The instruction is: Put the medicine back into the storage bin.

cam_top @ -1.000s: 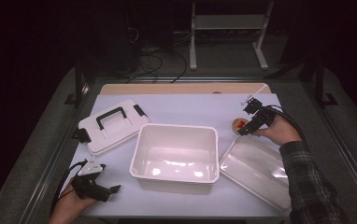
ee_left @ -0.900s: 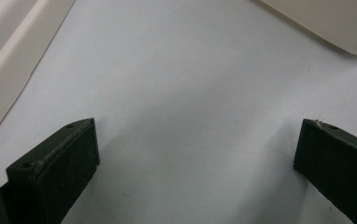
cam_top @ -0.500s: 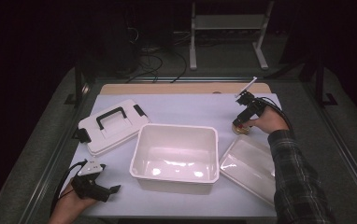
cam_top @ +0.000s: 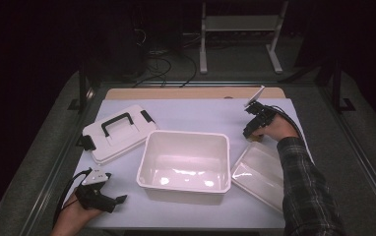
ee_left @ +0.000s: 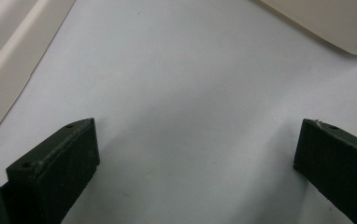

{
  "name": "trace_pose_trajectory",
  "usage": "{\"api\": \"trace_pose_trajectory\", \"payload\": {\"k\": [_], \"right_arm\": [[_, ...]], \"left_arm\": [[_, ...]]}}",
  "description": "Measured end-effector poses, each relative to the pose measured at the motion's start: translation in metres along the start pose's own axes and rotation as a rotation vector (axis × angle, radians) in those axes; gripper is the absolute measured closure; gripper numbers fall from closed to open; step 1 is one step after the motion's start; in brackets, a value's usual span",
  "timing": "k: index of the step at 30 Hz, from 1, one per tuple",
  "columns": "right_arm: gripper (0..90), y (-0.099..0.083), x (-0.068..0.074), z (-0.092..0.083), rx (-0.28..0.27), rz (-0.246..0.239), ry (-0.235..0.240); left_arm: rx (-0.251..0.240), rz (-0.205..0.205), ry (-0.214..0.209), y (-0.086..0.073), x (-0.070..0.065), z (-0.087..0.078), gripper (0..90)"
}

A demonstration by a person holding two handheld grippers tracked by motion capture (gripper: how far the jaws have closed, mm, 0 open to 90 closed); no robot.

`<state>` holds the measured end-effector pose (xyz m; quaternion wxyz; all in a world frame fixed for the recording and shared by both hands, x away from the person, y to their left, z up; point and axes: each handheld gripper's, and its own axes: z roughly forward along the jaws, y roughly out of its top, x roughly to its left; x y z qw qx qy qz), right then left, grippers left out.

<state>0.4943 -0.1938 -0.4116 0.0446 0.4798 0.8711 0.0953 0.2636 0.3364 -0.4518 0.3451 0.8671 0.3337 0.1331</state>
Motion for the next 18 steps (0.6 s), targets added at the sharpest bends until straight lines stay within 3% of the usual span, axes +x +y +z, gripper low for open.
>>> {"api": "trace_pose_trajectory", "payload": {"k": [7,18], "right_arm": [[15.7,-0.001,-0.002,0.01,0.04,0.017,0.012],[19.6,-0.002,-0.003,0.011,0.036,0.007,0.024]], "left_arm": [[0.001,0.001,0.0,0.0,0.0,0.0,0.0],[0.0,0.0,0.0,0.0,0.0,0.0,0.0]]}}
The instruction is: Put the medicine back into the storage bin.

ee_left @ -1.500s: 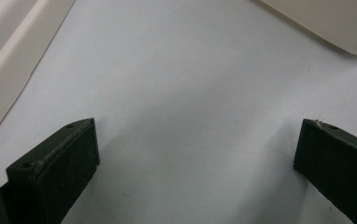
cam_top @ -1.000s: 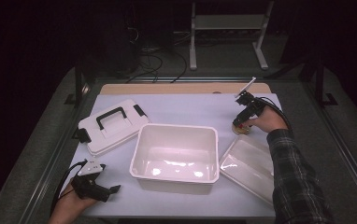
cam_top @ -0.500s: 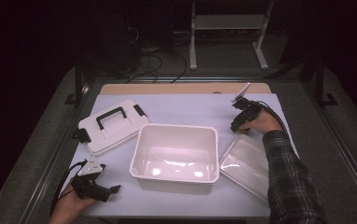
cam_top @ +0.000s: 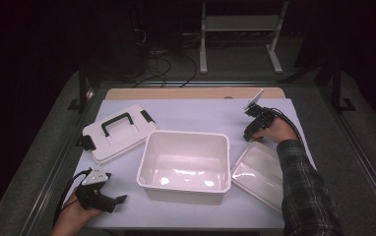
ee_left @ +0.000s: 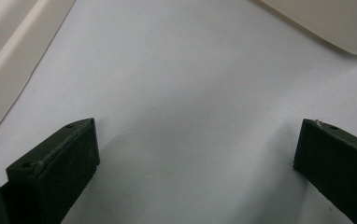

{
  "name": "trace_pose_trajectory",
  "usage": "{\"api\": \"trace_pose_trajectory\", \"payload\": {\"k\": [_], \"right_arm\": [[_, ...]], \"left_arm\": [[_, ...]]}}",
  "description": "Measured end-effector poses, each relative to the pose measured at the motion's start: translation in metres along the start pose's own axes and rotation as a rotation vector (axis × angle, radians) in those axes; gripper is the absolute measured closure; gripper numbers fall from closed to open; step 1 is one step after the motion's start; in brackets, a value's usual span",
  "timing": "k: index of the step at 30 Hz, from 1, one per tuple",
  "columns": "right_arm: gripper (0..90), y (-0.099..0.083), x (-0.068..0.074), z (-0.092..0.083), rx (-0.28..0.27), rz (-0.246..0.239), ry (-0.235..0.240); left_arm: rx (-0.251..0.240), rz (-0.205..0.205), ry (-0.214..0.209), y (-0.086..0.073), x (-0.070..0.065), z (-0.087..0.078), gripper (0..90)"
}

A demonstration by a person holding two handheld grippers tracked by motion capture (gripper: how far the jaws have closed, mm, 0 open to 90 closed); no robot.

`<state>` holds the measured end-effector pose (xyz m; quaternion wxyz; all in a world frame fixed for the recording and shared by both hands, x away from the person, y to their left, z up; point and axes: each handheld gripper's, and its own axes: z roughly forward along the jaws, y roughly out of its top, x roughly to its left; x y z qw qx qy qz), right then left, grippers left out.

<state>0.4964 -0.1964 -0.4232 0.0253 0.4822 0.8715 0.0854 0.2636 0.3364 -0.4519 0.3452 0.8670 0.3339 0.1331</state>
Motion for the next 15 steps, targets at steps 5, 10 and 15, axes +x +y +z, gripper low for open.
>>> {"api": "trace_pose_trajectory", "payload": {"k": [5,10,15], "right_arm": [[19.7,0.0,0.0,-0.006,-0.015,0.002,0.013],[19.8,0.0,0.004,-0.019,-0.046,-0.012,0.031],[19.9,-0.001,0.015,-0.037,-0.075,-0.05,0.029]], "left_arm": [[0.001,0.001,0.0,0.0,0.0,0.0,0.0],[0.001,0.001,0.0,0.0,0.0,0.0,0.0],[0.001,0.002,0.0,0.0,0.0,0.0,0.0]]}}
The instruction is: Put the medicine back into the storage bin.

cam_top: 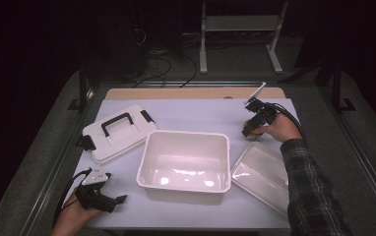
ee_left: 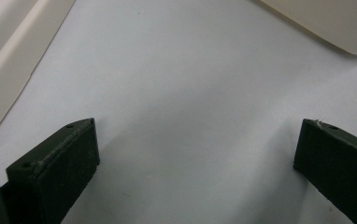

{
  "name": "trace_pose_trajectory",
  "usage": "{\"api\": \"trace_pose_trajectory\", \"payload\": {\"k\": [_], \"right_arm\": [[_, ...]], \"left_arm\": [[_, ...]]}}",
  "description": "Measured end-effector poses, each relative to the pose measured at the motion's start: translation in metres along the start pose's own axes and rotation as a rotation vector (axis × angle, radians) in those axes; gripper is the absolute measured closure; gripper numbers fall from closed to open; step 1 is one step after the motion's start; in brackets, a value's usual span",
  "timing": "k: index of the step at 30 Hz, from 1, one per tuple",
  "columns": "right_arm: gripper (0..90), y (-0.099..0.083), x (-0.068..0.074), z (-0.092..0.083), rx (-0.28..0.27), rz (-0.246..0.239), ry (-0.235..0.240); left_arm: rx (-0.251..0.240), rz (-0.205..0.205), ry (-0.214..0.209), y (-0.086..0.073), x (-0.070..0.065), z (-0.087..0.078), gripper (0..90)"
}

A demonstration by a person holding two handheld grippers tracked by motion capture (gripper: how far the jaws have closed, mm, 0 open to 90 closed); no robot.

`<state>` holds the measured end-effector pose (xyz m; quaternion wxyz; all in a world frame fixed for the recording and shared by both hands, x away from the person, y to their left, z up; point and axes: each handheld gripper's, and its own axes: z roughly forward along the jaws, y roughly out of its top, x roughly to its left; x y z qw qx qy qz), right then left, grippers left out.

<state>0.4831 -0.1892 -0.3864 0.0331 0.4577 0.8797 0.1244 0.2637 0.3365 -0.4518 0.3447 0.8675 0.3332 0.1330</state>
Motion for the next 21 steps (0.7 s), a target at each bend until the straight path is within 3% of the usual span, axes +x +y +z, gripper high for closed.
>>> {"api": "trace_pose_trajectory", "payload": {"k": [21], "right_arm": [[19.9,-0.011,0.051,-0.074,-0.091,-0.169,0.06]], "left_arm": [[0.0,0.001,0.001,0.0,0.0,0.0,0.0]]}}
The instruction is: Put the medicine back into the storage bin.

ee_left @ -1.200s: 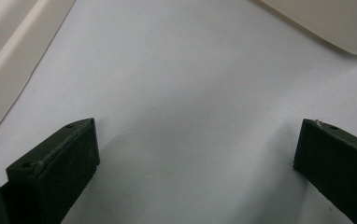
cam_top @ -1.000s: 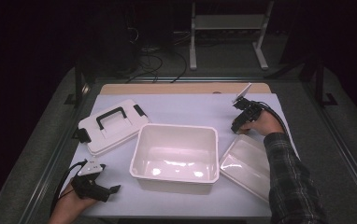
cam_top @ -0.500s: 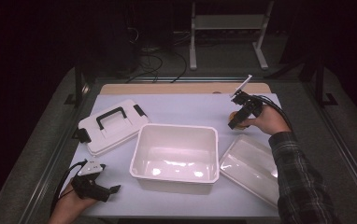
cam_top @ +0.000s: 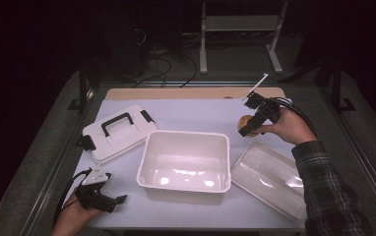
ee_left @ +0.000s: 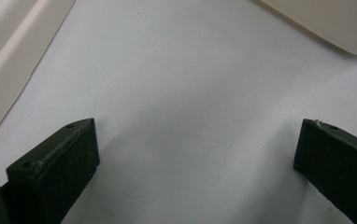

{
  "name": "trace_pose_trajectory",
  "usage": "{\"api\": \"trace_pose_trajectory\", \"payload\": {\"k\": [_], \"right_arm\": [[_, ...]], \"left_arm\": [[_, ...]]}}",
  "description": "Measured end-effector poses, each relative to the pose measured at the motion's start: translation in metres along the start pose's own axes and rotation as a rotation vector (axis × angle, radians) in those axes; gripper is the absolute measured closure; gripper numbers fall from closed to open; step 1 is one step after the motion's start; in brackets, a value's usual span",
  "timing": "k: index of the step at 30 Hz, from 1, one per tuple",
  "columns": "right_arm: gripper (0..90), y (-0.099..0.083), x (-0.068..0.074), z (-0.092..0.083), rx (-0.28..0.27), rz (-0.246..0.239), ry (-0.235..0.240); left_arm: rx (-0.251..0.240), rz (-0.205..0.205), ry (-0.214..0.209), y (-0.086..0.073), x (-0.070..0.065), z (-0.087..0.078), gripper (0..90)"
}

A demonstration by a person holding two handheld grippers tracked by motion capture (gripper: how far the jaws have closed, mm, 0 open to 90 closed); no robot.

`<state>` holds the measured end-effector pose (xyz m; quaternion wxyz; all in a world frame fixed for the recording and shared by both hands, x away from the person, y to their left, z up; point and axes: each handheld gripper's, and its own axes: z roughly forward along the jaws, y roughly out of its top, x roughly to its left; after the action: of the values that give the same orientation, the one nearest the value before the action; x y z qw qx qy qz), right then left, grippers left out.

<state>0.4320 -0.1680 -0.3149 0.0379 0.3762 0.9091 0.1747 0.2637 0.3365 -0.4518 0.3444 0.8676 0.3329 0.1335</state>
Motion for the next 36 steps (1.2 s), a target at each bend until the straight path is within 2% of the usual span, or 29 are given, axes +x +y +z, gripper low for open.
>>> {"api": "trace_pose_trajectory", "payload": {"k": [8,11,14,16,18,20,27,29,36], "right_arm": [[19.9,-0.003,0.019,-0.017,-0.032,-0.053,0.018],[19.9,-0.004,0.03,-0.025,-0.054,-0.09,0.026],[19.9,-0.004,0.036,-0.028,-0.061,-0.105,0.032],[19.9,-0.005,0.046,-0.031,-0.065,-0.138,0.038],[19.9,-0.004,0.049,-0.031,-0.065,-0.146,0.042],[19.9,-0.004,0.057,-0.033,-0.072,-0.177,0.047],[19.8,-0.001,0.077,-0.035,-0.076,-0.238,0.074],[19.8,0.0,0.08,-0.035,-0.078,-0.249,0.076],[19.8,0.005,0.1,-0.03,-0.069,-0.314,0.104]], "left_arm": [[-0.001,-0.001,0.0,0.0,0.0,0.0,0.0],[-0.001,-0.001,0.001,0.0,0.0,0.0,0.0],[-0.001,-0.001,0.001,0.0,0.0,0.0,0.0],[0.0,0.0,0.0,0.0,0.0,0.0,0.0],[0.0,-0.001,0.0,0.0,0.0,0.0,0.0],[0.0,0.0,0.0,0.0,0.0,0.0,0.0],[0.0,0.0,0.0,0.0,0.0,0.0,0.0],[0.0,0.0,0.0,0.0,0.0,0.0,0.0],[0.0,0.0,0.0,0.0,0.0,0.0,0.0]]}}
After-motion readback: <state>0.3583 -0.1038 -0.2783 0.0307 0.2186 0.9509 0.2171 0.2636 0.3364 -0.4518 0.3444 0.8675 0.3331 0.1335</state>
